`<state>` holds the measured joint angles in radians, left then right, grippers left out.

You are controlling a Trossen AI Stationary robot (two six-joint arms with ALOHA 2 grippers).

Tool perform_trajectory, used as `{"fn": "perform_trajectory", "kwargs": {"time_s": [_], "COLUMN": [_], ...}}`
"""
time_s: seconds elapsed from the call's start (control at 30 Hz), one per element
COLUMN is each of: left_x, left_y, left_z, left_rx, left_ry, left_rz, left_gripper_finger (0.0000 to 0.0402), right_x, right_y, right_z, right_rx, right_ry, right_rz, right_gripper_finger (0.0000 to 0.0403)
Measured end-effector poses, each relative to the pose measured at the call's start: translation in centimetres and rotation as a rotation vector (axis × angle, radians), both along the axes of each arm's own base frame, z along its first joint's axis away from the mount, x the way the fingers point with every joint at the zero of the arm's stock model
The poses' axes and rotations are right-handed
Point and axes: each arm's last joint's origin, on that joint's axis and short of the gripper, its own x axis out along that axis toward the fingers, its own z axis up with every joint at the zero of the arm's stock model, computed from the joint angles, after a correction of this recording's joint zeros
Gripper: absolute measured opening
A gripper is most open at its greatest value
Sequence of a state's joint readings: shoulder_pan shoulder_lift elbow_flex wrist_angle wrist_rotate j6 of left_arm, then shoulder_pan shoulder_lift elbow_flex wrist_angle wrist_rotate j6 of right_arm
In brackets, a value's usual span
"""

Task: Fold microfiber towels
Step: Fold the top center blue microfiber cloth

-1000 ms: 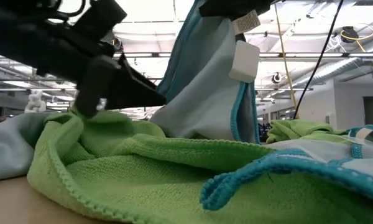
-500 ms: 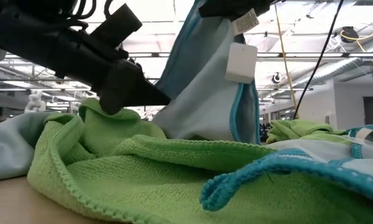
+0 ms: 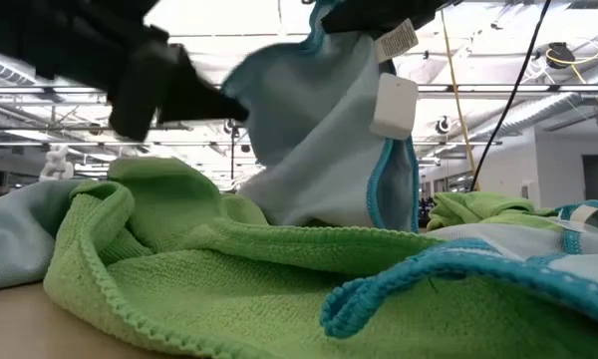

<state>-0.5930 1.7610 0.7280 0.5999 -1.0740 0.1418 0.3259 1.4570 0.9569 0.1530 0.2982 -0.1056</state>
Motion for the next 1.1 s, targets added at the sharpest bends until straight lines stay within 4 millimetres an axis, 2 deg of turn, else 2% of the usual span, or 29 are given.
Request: {"fn": "perform_trajectory", "kwargs": {"time_s": [0.13,0.33,0.53,0.67,0.73,0.83,0.97,1.1], "left_x": [-0.6,-2.0,-3.9,-5.6,-6.3,-7.2,-7.7,-7.4], "left_y": [0.7,3.9,7.8,10.6,11.2,11.6,11.7,11.6], "left_z": [3.8,9.2,14.2,16.9,17.6,17.7,16.6,15.9], "left_rx": [0.017,0.026,0.04,0.011,-0.023,-0.105,-0.187,-0.239], "left_ry": [-0.054,-0.1,-0.215,-0.309,-0.335,-0.314,-0.221,-0.18], "left_rz": [-0.009,0.026,0.116,0.135,0.02,-0.122,-0.143,-0.142], "left_gripper_finger": [0.0006,0.0004,0.0004,0.0007,0.0006,0.0004,0.0008,0.0004], "right_x": [0.3,1.5,2.3,1.5,1.1,0.3,-0.5,-0.4], "right_y": [-0.9,-3.5,-8.3,-11.9,-13.3,-14.3,-15.0,-15.2], "right_z": [0.4,2.2,4.3,6.3,7.3,7.9,8.0,7.7], "right_rx": [-0.095,-0.202,-0.179,-0.127,-0.04,0.059,0.133,0.205], "right_ry": [-0.044,-0.216,-0.422,-0.522,-0.531,-0.498,-0.447,-0.421], "right_rz": [-0.086,-0.147,-0.157,-0.129,-0.066,0.028,0.022,0.016], "right_gripper_finger": [0.0002,0.0002,0.0002,0.0002,0.0002,0.0002,0.0002,0.0002]}}
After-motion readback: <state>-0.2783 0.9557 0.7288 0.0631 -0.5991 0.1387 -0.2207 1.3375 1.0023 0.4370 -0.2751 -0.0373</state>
